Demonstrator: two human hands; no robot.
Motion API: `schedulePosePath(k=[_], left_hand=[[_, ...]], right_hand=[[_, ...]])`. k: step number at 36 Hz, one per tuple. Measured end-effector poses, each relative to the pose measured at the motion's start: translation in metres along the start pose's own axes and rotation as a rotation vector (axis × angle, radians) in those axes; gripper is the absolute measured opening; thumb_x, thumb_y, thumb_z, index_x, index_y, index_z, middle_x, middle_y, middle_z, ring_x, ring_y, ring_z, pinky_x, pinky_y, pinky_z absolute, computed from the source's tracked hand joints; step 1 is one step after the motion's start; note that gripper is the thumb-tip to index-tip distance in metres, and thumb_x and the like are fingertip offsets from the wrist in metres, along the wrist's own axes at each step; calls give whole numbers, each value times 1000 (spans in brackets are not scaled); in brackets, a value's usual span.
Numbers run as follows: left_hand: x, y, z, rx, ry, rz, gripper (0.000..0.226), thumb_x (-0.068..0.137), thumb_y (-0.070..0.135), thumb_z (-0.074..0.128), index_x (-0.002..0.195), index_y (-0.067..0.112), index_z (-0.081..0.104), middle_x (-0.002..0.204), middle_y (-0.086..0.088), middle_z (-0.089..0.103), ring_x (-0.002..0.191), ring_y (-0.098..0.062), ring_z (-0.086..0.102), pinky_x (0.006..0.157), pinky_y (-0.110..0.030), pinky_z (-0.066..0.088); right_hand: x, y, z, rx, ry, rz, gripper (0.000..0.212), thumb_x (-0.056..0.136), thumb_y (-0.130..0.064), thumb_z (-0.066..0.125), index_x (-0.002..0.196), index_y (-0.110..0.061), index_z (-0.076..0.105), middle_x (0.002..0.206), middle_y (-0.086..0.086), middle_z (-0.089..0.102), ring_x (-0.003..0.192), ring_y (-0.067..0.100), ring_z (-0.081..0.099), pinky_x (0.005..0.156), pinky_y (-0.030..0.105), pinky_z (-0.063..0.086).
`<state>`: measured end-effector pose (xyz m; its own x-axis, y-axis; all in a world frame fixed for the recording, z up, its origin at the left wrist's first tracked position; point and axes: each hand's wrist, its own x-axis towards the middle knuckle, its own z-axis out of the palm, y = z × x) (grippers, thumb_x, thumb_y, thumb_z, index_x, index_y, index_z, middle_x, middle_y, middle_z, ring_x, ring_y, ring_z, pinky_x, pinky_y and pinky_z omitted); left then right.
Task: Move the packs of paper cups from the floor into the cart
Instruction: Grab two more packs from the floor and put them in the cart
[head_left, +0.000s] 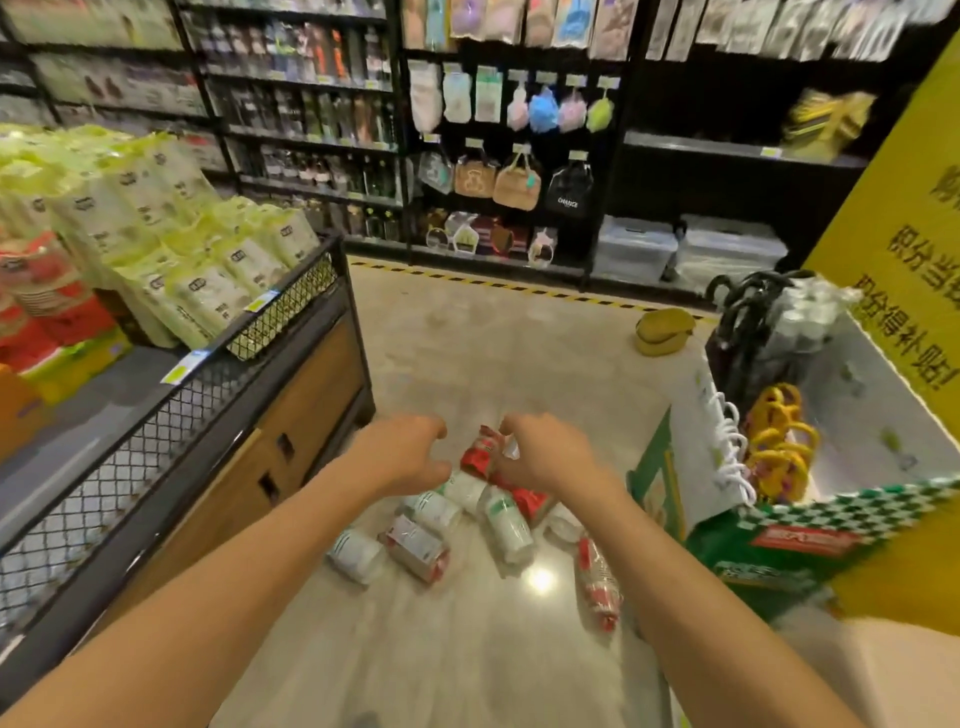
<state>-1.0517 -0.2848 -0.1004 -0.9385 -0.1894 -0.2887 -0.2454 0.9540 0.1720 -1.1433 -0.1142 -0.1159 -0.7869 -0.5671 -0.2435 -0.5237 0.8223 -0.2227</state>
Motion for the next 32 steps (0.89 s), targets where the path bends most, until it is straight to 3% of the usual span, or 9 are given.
schedulePosePath(k=[5,10,13,17,20,24,27,29,32], left_hand=[[57,-10,-2,-19,-31,68,58,93,43,58,145,18,47,142,-3,56,127,-24,55,100,-39,49],[115,-5,-10,-50,-86,171,39,94,35,58,129,18,57,123,-5,67,103,-22,61,75,-30,42],[151,2,-10,-55,-99,243,42,94,34,60,132,17,57,127,-5,65,109,-23,62,77,-28,44],[196,22,2,-104,-171,324,44,94,31,63,136,18,58,130,-1,65,105,-17,62,74,-19,44],[227,33,17,-126,-192,356,37,92,37,66,125,21,62,116,3,69,98,-14,65,86,-30,56],[269,47,46,-105,-223,342,37,84,45,60,114,24,62,97,4,68,82,-14,65,77,-40,59],[301,57,71,-138,-253,298,42,80,52,52,111,27,64,97,5,72,82,-15,68,77,-41,60],[326,63,92,-169,-233,243,57,70,59,41,110,26,64,99,4,72,84,-16,68,77,-41,59],[362,71,132,-265,-214,146,61,70,61,41,115,28,66,106,7,71,91,-17,68,81,-41,59]], right_hand=[[34,14,-4,31,-32,86,45,99,-36,64,140,-18,60,134,9,68,123,34,65,99,45,56],[68,40,-9,42,-35,215,47,102,-37,63,144,-17,57,132,7,70,121,32,66,89,40,53],[78,61,-7,49,-9,293,42,103,-38,63,138,-15,61,134,7,68,121,30,65,91,41,55],[82,91,2,94,-38,400,47,104,-44,59,144,-20,57,138,6,66,126,31,63,101,47,57],[91,118,12,116,-57,456,48,103,-44,59,145,-20,56,135,6,68,121,31,66,97,47,59],[109,161,27,142,-78,499,44,102,-40,60,140,-18,59,128,6,70,116,31,67,87,40,55],[129,197,42,163,-102,505,36,102,-39,60,131,-18,60,126,7,70,115,32,66,77,36,45],[148,224,58,186,-106,506,36,102,-39,60,131,-17,59,126,8,69,115,32,66,76,36,41],[177,264,94,228,-103,528,46,102,-41,61,142,-19,57,130,7,69,118,31,66,82,40,50]])
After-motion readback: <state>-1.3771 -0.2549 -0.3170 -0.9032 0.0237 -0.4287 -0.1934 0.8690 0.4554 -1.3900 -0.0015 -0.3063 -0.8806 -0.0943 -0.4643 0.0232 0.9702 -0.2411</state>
